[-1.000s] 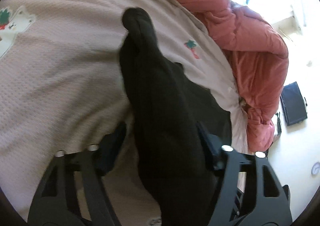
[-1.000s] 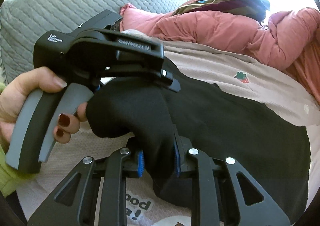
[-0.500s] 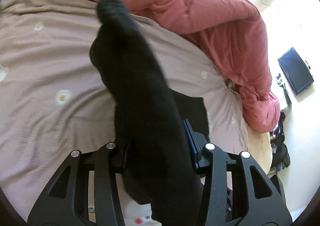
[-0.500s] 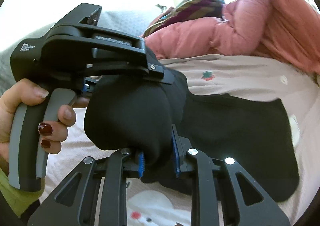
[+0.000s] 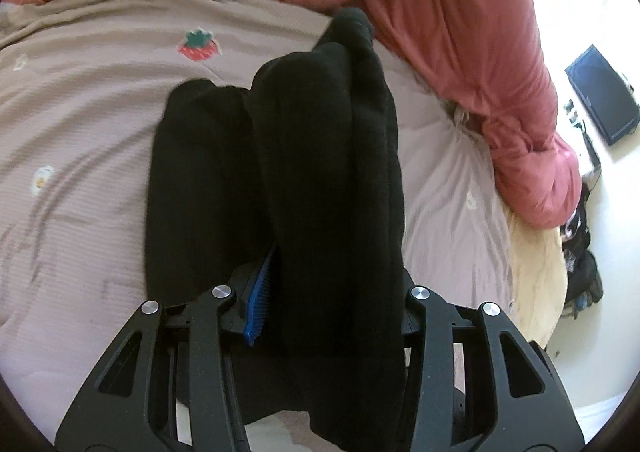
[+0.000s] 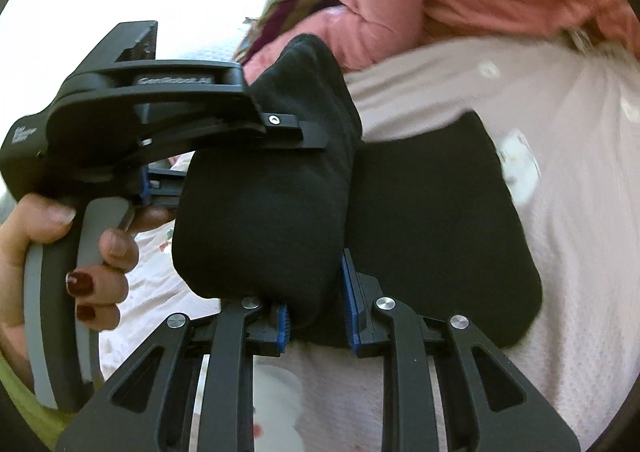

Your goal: Fold small clothes

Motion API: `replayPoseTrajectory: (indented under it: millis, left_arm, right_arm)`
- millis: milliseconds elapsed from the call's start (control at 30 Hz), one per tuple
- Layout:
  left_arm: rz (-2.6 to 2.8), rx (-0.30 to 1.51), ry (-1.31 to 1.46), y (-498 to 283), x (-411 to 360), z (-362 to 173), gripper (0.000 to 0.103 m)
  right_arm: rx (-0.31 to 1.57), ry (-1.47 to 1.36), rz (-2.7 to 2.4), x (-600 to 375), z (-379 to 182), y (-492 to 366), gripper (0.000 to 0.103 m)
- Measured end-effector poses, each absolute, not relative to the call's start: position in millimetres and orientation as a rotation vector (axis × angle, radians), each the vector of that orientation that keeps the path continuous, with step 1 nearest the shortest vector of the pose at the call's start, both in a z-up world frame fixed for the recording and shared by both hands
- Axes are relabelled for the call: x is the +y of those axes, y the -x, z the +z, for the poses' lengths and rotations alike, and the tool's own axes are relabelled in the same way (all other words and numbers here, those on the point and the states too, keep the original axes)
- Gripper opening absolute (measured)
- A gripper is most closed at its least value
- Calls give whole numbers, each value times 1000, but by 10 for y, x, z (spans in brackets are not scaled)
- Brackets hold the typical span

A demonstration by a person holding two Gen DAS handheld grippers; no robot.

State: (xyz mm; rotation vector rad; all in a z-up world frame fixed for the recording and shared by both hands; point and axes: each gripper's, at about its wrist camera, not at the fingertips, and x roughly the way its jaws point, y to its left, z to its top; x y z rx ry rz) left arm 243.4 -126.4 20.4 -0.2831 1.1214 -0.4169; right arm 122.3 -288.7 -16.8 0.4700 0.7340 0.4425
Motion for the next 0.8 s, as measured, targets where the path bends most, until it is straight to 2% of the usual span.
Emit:
replayPoseTrajectory:
  millis: [33, 100, 300, 400, 467, 533, 700, 800]
  left_arm:
    - [-439, 1126, 296, -2425, -1283, 184, 55]
    - [-493, 1122, 362, -2385, -1244, 172, 70]
    - [-442, 1036, 379, -2225, -921, 260, 69]
    - [-359, 1014, 304, -2142, -779, 232, 69]
    - [-324, 1023, 239, -2120, -814, 164, 69]
    - [-287, 1043, 169, -2086, -834, 30, 69]
    - [-285, 1042, 139, -1962, -825, -218, 69]
    - [-287, 1042, 158, -1944, -780, -212, 69]
  right_arm:
    - [759, -507, 439, -2942, -239, -1220, 20]
    - [792, -580, 435, -3045, -346, -1224, 21]
    - [823, -717, 411, -3362, -484, -1131, 21]
    - [825, -687, 374, -3404, -447, -1026, 31]
    - [820, -654, 362, -3445, -369, -986, 32]
    - [802, -609, 337, -3496, -276, -975, 40]
    - [719, -518, 267, -3676, 7, -984, 45]
    - [743, -458, 314, -3681, 125, -1243, 48]
